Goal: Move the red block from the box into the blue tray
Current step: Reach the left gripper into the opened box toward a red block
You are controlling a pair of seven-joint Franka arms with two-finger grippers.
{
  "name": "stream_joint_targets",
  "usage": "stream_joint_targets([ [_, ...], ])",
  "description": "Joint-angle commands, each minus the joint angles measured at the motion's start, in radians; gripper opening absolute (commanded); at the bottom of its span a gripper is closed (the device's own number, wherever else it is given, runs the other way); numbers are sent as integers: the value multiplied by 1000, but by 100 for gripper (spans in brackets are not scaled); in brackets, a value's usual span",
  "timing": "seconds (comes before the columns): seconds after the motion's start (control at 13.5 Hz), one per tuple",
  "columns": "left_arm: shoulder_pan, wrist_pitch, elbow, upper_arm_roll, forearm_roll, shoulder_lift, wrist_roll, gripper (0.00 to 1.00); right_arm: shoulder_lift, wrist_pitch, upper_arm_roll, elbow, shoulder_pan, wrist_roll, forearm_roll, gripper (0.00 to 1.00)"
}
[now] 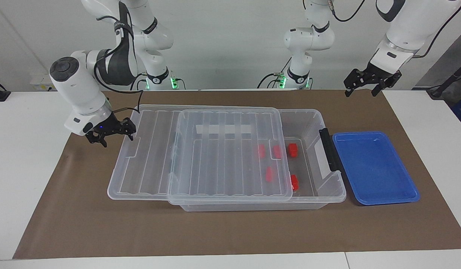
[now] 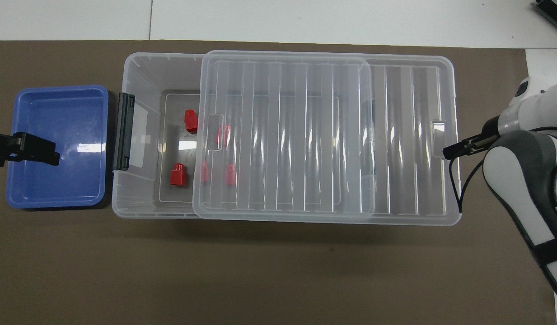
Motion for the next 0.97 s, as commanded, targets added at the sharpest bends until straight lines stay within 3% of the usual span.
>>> stream_joint_targets([
  [0.0, -45, 27, -25, -13, 15, -28, -118, 100, -9, -48, 5, 8, -30, -83, 5, 100],
  [0.22, -119, 103, -54, -16, 15, -31, -335, 100, -12, -71, 1, 11, -48, -155, 4, 100],
  [0.45, -159, 273, -166, -22, 9, -48, -523, 100, -12, -71, -1, 13, -70, -209, -1, 100],
  [0.89, -260, 436, -104, -22, 19, 139, -725, 100, -10, -71, -2, 19, -85, -244, -2, 100],
])
